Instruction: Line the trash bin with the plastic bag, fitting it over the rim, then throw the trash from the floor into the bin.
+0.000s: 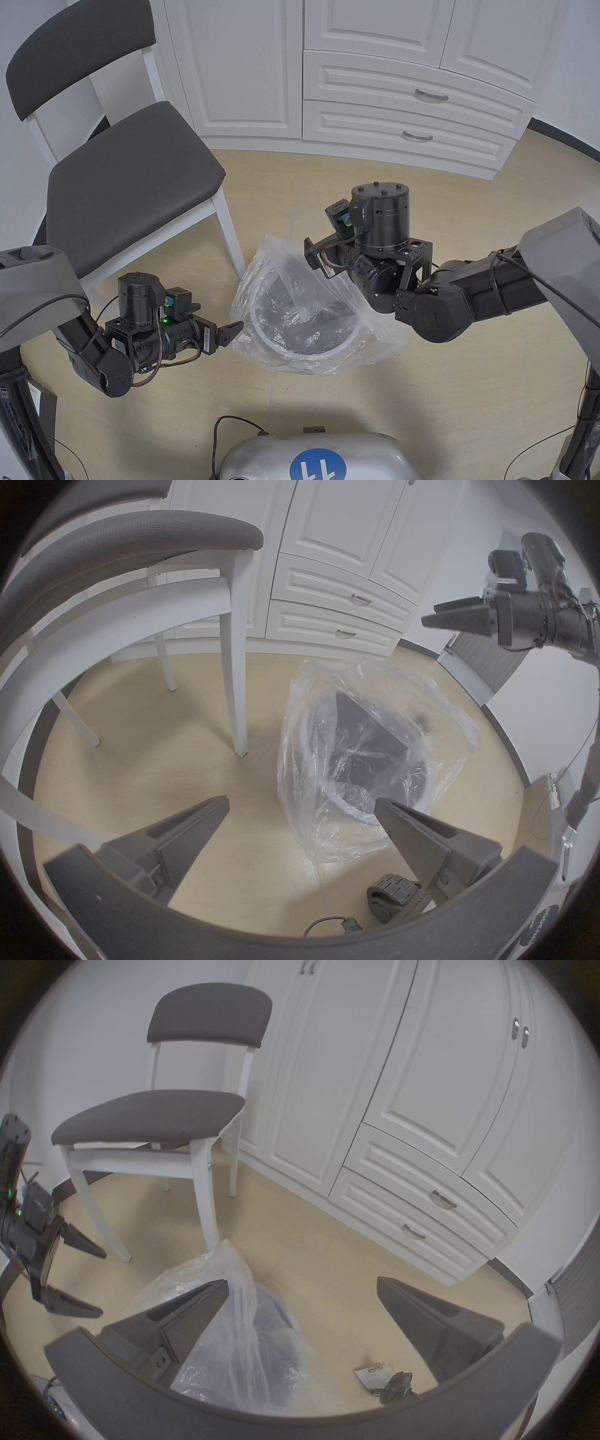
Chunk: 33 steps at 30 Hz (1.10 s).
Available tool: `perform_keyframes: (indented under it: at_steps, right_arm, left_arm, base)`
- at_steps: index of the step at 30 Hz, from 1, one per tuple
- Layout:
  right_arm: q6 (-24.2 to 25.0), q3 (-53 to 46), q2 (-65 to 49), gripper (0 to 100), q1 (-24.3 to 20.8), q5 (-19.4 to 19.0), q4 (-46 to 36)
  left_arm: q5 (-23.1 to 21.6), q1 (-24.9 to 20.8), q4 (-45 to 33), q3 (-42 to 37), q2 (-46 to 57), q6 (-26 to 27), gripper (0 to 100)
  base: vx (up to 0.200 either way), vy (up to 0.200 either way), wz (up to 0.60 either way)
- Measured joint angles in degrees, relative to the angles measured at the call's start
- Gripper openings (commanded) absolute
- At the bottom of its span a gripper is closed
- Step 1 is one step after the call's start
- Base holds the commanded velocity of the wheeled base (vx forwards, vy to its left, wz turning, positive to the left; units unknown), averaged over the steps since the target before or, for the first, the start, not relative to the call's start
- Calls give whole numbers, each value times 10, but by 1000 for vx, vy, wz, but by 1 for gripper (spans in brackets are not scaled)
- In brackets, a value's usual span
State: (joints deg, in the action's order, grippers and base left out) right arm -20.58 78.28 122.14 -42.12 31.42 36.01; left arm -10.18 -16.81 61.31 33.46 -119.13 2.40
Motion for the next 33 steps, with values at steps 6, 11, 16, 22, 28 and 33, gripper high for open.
perform_keyframes:
  at_steps: [6,11,16,22,28,33]
  right_arm:
    - [-3,-50,-23,100,-7,0,0]
    - [-4,-171,-42,100,-13,3,2]
    - [-5,-271,-59,100,-14,12,4]
    - [-4,-336,-73,100,-4,32,15]
    - [-5,-356,-57,100,13,46,84]
    - [-13,-346,-27,100,36,60,163]
  left_arm:
    - [9,-10,15,10,-15,-6,100]
    - [24,-16,20,43,-36,-7,100]
    - [31,-18,-4,121,-63,-7,100]
    - [35,-18,-29,212,-104,-7,100]
    - [37,-18,-34,269,-140,-7,100]
    - [39,-20,-31,307,-164,-12,100]
  base:
    - [0,0,0]
    - [0,0,0]
    - [0,0,0]
    - [0,0,0]
    - [0,0,0]
    - [0,0,0]
